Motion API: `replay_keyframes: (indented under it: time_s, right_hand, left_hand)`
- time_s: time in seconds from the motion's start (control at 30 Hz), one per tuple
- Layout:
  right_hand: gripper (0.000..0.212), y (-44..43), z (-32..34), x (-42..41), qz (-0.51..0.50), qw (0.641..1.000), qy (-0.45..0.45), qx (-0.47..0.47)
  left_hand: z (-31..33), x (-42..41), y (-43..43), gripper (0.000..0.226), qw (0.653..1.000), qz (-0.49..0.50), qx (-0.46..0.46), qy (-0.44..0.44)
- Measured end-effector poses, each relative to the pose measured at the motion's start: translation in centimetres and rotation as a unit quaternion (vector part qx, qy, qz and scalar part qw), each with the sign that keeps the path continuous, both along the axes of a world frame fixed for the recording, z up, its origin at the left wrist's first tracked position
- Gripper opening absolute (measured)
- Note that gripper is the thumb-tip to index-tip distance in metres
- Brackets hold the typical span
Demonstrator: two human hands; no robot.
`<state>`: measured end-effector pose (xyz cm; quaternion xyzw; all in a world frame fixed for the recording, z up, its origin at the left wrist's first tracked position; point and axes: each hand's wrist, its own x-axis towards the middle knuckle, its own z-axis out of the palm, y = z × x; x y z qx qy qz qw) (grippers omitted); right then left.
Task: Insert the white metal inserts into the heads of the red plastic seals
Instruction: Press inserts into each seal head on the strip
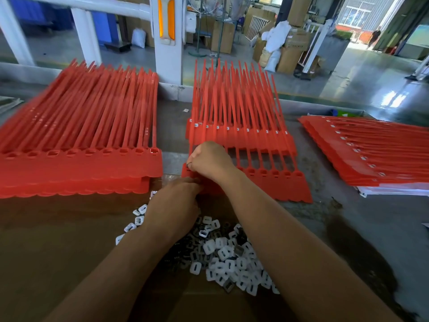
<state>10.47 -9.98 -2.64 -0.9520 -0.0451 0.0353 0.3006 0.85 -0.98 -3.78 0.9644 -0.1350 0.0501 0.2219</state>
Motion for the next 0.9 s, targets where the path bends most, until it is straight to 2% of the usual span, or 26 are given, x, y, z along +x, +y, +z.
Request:
replay_keyframes:
  time_s: [0.27, 0.53, 0.73, 0.9]
  right_hand:
    - [0.024, 0.2, 0.2, 0.3, -0.051, 0.996, 0.022, 0.068]
    - [0.02, -0.4, 0.2, -0.1, -0.007, 0.997, 0.029, 0.075]
    - [0.013, -2.3, 0.9, -1.9, -0.004, 0.97, 0.033, 0.242]
    - [0.013, -5.1, 2.4, -4.5, 0.044, 0.97, 0.041, 0.235]
  left_hand:
    - [0.1, 0.0, 0.0, 0.046, 1.0, 0.004, 0.003, 0.002]
    - [0.0, 0.0, 0.1, 0.046, 1.0, -0.003, -0.004, 0.004]
    - [0.0, 0.1, 0.1, 0.044, 1.0, -0.004, -0.017, -0.018]
    - [-0.2, 0.3, 0.1, 0.041, 1.0, 0.004, -0.021, -0.017]
